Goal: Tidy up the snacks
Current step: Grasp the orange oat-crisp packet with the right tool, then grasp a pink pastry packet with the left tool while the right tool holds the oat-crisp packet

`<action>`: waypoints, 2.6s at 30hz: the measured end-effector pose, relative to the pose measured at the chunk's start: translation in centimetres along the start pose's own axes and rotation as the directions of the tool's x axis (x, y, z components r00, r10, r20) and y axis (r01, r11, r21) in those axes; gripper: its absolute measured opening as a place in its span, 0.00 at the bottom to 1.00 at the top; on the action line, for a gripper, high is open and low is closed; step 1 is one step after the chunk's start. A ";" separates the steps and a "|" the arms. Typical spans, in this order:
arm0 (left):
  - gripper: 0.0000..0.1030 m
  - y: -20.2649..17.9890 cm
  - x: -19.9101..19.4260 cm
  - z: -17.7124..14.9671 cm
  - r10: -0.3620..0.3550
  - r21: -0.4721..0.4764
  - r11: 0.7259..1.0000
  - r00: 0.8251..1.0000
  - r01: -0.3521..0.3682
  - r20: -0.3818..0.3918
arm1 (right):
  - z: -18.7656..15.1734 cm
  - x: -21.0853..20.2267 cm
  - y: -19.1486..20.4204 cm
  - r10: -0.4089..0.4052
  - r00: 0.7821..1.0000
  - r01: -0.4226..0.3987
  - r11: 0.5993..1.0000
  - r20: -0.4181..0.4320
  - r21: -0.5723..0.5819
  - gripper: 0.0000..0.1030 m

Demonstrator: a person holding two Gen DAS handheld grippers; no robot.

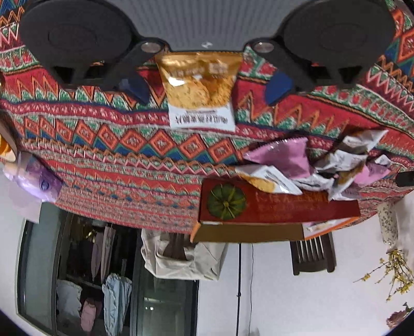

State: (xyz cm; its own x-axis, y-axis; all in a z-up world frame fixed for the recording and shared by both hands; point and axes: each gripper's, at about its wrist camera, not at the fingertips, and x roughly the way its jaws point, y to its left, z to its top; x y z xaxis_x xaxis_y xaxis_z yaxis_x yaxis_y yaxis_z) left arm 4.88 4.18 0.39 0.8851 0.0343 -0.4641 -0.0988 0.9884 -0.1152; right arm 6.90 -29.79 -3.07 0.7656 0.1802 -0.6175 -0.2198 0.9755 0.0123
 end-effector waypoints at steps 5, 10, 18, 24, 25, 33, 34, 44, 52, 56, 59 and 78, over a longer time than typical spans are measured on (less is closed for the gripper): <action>1.00 -0.2 0.1 -0.2 -0.006 -0.001 1.000 1.000 0.006 -0.011 | 0.0 0.1 -0.3 0.035 0.999 -0.035 0.999 0.007 0.005 0.69; 1.00 -0.3 0.1 -0.3 -0.001 -0.002 1.000 1.000 0.001 -0.012 | 0.1 -0.2 -0.1 0.056 0.998 -0.056 0.998 0.016 -0.007 0.45; 1.00 -0.1 0.1 0.1 0.007 -0.003 1.000 1.000 -0.007 -0.009 | 1.9 -0.8 0.9 0.077 0.991 -0.078 0.997 0.108 0.006 0.40; 1.00 0.2 0.1 0.3 0.018 -0.011 1.000 1.000 -0.018 -0.008 | 5.0 -0.7 2.0 0.083 0.975 -0.082 0.997 0.204 -0.017 0.40; 1.00 0.3 0.1 0.3 0.020 -0.012 1.000 1.000 -0.020 -0.008 | 5.4 -0.5 2.2 0.086 0.973 -0.084 0.996 0.213 -0.018 0.40; 1.00 0.2 0.5 0.6 0.029 -0.008 1.000 0.999 -0.030 -0.014 | 7.5 2.6 3.1 0.113 0.959 -0.121 0.993 0.261 0.014 0.40; 1.00 0.1 0.6 0.7 0.032 -0.005 0.999 0.999 -0.032 -0.015 | 7.4 3.0 3.1 0.117 0.959 -0.127 0.992 0.259 0.020 0.40; 1.00 -1.0 3.6 2.3 0.062 0.046 0.997 0.996 -0.060 -0.061 | 6.4 4.1 2.3 0.091 0.961 -0.113 0.991 0.261 0.071 0.41; 1.00 -2.6 8.6 2.9 0.130 0.151 0.983 0.973 -0.102 -0.193 | 6.0 4.2 2.3 0.085 0.963 -0.107 0.992 0.255 0.072 0.41; 1.00 -3.1 9.8 2.6 0.140 0.176 0.979 0.965 -0.102 -0.221 | 6.1 4.3 2.3 0.082 0.965 -0.103 0.992 0.250 0.072 0.41; 1.00 -3.7 10.5 2.2 0.167 0.212 0.970 0.959 -0.118 -0.228 | 6.1 4.3 2.3 0.086 0.964 -0.107 0.992 0.250 0.073 0.41; 0.70 -2.3 8.6 2.3 0.106 0.110 0.990 0.979 -0.088 -0.174 | 6.0 4.2 2.3 0.087 0.962 -0.110 0.991 0.258 0.077 0.41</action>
State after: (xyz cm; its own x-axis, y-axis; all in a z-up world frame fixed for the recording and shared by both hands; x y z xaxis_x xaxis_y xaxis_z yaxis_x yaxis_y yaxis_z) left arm 13.72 2.50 -1.33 0.7767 0.1129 -0.6197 -0.1258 0.9918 0.0231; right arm 13.28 -26.06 -0.91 0.8736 0.2908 -0.3903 -0.2554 0.9565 0.1411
